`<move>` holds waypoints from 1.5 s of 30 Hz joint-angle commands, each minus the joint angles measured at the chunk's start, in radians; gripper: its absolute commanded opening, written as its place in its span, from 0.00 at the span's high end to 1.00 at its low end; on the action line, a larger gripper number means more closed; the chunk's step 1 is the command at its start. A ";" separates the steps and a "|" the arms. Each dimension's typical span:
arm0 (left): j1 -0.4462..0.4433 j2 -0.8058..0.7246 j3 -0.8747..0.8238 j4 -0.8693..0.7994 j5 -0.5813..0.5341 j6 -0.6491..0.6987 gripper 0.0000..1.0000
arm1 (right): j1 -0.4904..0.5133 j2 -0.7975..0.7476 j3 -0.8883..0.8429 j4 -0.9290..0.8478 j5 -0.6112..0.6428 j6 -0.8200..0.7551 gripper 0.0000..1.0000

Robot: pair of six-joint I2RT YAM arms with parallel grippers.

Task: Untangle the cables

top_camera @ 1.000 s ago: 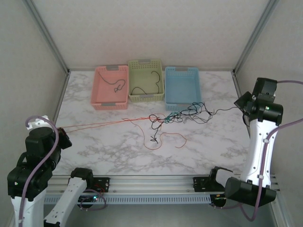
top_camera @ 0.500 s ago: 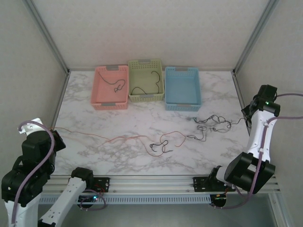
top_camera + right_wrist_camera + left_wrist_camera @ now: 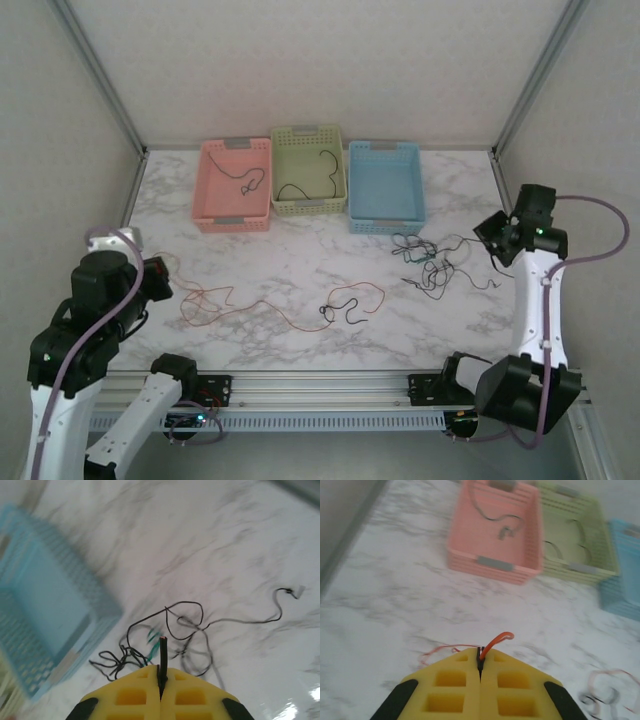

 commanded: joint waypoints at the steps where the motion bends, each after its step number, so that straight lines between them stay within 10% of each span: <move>1: -0.005 0.012 0.029 0.133 0.342 -0.019 1.00 | 0.093 -0.045 0.083 -0.053 -0.101 0.014 1.00; 12: -0.007 0.098 0.190 0.310 0.743 -0.126 1.00 | 0.226 -0.140 0.100 -0.026 -0.335 0.079 1.00; 24: -0.006 0.130 0.277 0.335 0.809 -0.161 1.00 | 0.250 -0.079 -0.255 0.001 -0.137 0.010 0.99; 34: -0.007 0.162 0.294 0.324 0.813 -0.140 1.00 | 0.381 -0.188 -0.166 0.028 -0.081 -0.044 0.62; 45: -0.006 0.180 0.325 0.363 0.813 -0.173 1.00 | 0.586 -0.312 -0.226 0.264 -0.231 -0.065 0.60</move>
